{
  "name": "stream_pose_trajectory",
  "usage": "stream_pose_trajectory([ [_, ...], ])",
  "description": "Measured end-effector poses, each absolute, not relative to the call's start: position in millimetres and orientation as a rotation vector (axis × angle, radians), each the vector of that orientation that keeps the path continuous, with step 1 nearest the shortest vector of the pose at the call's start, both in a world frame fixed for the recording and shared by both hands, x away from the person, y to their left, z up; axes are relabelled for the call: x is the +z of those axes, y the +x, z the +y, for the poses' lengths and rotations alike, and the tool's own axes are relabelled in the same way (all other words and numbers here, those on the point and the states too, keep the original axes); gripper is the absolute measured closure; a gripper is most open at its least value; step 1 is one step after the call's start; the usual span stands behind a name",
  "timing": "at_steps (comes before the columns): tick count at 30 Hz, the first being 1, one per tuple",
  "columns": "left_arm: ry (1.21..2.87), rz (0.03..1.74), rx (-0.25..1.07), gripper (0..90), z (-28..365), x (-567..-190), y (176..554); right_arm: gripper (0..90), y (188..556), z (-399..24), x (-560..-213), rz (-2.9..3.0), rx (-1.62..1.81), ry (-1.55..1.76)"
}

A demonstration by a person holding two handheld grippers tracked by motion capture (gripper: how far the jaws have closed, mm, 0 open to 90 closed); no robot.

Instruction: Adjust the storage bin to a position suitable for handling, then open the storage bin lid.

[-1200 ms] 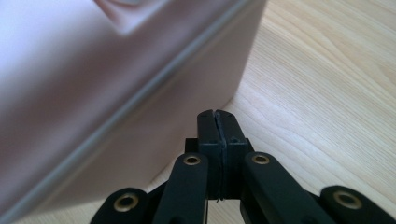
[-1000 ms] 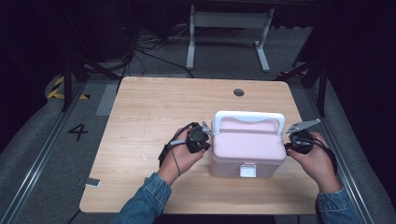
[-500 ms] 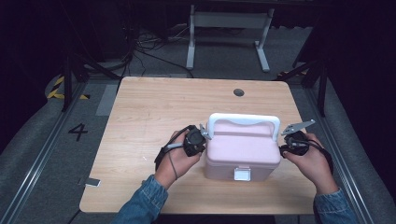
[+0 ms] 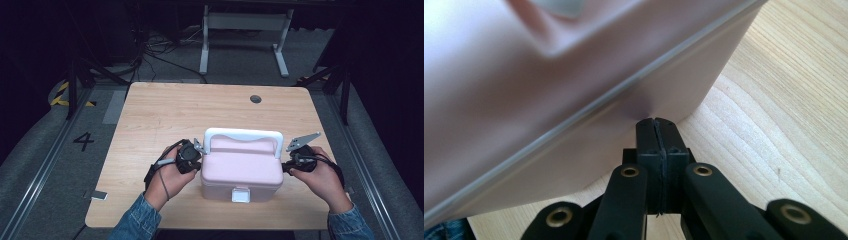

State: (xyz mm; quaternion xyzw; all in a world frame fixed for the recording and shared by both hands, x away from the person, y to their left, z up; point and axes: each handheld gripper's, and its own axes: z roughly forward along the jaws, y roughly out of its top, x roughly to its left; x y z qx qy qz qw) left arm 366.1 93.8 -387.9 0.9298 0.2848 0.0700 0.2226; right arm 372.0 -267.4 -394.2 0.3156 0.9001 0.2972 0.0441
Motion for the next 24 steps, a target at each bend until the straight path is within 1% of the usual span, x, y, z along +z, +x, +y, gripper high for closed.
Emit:
stream_pose_trajectory([
  [1, 2.562, 0.777, 0.183, 83.5, 97.0, -387.8, 367.8, 86.7, 372.4, -269.6, -392.8, 2.739, 0.924, 0.972],
  [4, 2.564, 0.787, 0.186, 81.9, 104.7, -385.0, 370.1, 84.2, 373.0, -272.9, -392.1, 2.732, 0.931, 0.974],
  [6, 2.560, 0.789, 0.169, 76.7, 111.6, -380.3, 371.6, 80.6, 373.2, -277.6, -391.1, 2.720, 0.933, 0.987],
  [8, 2.528, 0.815, 0.183, 72.0, 118.4, -373.4, 371.1, 78.6, 372.5, -282.8, -389.2, 2.701, 0.931, 0.994],
  [13, 2.427, 0.750, 0.174, 51.7, 129.0, -357.7, 376.0, 73.1, 367.0, -298.7, -378.0, 2.643, 0.975, 1.027],
  [18, 2.385, 0.736, 0.188, 45.1, 135.0, -347.3, 377.1, 71.0, 362.1, -311.2, -374.9, 2.606, 0.993, 1.067],
  [21, 2.356, 0.719, 0.151, 42.5, 143.2, -334.4, 375.2, 70.1, 359.3, -314.9, -373.7, 2.597, 1.006, 1.082],
  [24, 2.357, 0.704, 0.159, 41.7, 144.2, -329.7, 374.2, 69.9, 357.3, -319.1, -374.7, 2.589, 0.997, 1.103],
])
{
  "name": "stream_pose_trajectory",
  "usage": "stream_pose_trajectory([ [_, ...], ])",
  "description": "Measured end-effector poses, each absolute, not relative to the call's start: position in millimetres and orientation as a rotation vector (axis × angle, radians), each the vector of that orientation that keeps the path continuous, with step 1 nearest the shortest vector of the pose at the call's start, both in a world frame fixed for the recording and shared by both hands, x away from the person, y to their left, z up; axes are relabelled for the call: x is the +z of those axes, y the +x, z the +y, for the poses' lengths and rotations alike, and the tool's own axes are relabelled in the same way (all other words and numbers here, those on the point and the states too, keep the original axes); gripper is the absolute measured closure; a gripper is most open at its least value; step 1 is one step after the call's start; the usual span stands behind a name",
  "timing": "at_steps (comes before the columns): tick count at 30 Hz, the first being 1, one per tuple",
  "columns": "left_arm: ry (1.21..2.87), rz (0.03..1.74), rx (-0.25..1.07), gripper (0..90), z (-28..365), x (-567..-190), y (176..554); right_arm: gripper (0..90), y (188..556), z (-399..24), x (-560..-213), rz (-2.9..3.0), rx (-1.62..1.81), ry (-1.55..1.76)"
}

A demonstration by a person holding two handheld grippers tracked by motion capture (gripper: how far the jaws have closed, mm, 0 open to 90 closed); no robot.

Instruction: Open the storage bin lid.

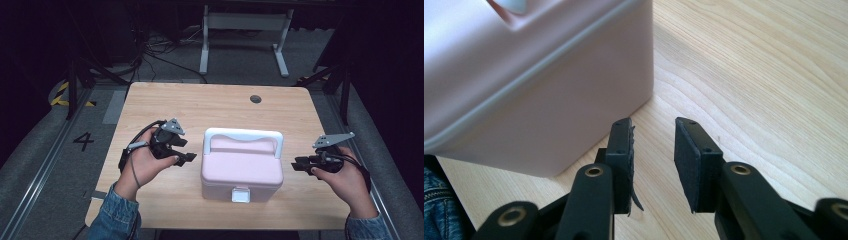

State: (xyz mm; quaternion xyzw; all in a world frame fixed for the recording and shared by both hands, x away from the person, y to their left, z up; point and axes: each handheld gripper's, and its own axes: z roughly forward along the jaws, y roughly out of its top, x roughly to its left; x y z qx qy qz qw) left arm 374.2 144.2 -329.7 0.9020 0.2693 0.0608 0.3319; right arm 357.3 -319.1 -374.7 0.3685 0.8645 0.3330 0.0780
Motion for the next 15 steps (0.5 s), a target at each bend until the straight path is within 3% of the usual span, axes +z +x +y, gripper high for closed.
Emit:
stream_pose_trajectory([
  [15, 2.285, 0.561, 0.130, 34.6, 119.5, -314.2, 382.1, 69.2, 346.8, -332.9, -385.7, 2.579, 0.987, 1.183],
])
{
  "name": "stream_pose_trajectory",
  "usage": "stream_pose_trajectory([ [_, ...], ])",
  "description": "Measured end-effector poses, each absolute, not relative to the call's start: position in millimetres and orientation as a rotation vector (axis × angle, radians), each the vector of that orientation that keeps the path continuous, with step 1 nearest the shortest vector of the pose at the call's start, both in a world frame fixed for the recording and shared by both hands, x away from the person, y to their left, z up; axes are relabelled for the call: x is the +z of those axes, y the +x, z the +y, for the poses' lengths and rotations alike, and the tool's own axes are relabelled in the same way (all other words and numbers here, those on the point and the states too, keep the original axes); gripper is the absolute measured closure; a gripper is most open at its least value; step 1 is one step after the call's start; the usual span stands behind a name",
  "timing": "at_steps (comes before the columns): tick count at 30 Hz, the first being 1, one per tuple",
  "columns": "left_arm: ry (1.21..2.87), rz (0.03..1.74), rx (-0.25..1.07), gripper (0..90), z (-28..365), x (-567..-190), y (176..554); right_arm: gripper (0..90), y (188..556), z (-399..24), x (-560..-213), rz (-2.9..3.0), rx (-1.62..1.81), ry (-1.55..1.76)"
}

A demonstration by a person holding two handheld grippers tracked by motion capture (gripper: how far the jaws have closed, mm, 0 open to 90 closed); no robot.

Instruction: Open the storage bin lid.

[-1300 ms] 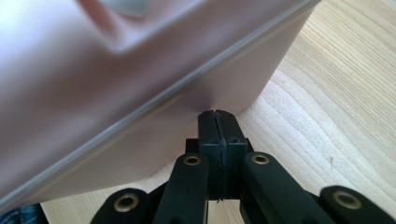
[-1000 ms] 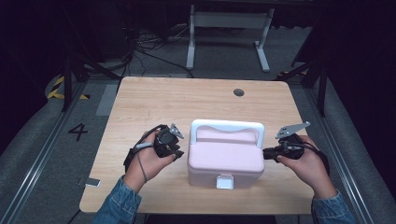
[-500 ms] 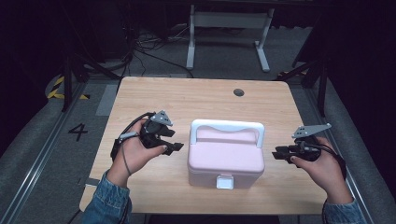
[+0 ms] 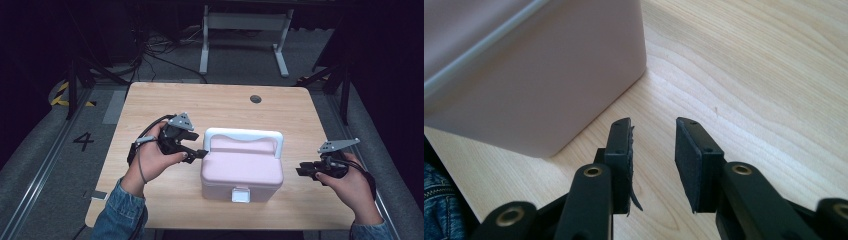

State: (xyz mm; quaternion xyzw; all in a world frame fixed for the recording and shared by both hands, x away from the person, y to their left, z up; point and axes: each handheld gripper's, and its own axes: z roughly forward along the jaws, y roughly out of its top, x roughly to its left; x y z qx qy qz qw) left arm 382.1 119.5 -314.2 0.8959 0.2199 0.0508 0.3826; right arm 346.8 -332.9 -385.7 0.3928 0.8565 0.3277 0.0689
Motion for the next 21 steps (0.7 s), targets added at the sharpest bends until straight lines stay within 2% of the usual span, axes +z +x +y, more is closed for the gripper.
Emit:
stream_pose_trajectory([
  [2, 2.245, 0.572, 0.134, 33.6, 112.8, -311.2, 387.5, 69.1, 343.3, -336.3, -387.3, 2.572, 0.981, 1.201],
  [12, 2.279, 0.547, 0.148, 35.3, 86.4, -311.2, 403.5, 68.6, 339.9, -340.7, -387.1, 2.559, 0.984, 1.221],
  [15, 2.275, 0.536, 0.143, 41.3, 80.2, -311.4, 404.8, 68.6, 340.3, -340.6, -387.7, 2.560, 0.985, 1.217],
  [20, 2.304, 0.559, 0.154, 62.8, 72.1, -311.3, 402.7, 68.3, 340.2, -340.2, -387.6, 2.562, 0.988, 1.215],
  [21, 2.313, 0.555, 0.182, 64.6, 72.4, -309.8, 402.1, 68.2, 340.0, -340.3, -387.2, 2.563, 0.988, 1.220],
])
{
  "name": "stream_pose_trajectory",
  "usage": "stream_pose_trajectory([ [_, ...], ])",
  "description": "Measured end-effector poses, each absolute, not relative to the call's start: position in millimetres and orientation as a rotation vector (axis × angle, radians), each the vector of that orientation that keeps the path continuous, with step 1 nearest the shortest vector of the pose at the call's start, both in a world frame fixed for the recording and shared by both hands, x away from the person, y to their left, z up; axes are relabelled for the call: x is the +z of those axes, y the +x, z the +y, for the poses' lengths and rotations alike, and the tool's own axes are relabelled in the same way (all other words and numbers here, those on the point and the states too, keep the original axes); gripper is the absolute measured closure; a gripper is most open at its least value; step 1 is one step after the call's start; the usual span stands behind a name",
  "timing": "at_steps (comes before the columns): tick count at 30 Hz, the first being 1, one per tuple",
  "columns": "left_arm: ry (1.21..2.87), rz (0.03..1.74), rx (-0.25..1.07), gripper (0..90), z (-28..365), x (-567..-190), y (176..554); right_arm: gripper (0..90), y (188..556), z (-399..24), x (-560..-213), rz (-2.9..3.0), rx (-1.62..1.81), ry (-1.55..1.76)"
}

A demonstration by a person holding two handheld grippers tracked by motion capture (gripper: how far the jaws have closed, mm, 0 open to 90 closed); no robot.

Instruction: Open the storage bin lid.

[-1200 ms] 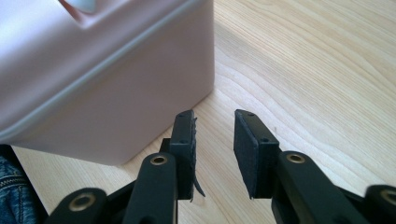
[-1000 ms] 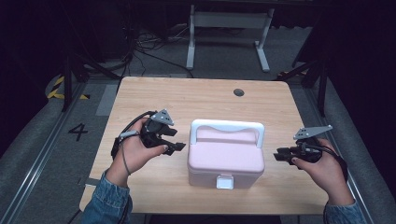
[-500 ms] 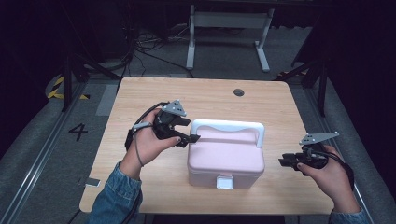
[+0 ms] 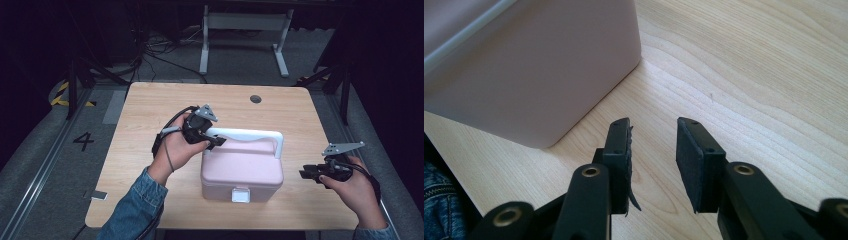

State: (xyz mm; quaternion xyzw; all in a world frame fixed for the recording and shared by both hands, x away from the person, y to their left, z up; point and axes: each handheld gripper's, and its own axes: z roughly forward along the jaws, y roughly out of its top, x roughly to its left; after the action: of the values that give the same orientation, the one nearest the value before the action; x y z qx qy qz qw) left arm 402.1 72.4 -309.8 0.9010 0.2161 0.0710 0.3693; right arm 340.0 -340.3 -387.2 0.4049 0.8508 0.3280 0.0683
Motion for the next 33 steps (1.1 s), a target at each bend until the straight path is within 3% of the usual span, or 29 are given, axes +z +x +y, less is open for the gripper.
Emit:
stream_pose_trajectory([
  [2, 2.312, 0.558, 0.198, 71.7, 73.2, -307.3, 400.9, 67.9, 340.0, -340.6, -386.9, 2.559, 0.992, 1.216],
  [19, 2.306, 0.552, 0.126, 71.8, 75.6, -293.9, 401.8, 67.0, 337.1, -341.3, -380.1, 2.540, 1.014, 1.208],
  [33, 2.297, 0.553, 0.109, 71.9, 76.3, -277.7, 406.6, 71.8, 327.8, -338.1, -361.6, 2.517, 1.194, 1.129],
])
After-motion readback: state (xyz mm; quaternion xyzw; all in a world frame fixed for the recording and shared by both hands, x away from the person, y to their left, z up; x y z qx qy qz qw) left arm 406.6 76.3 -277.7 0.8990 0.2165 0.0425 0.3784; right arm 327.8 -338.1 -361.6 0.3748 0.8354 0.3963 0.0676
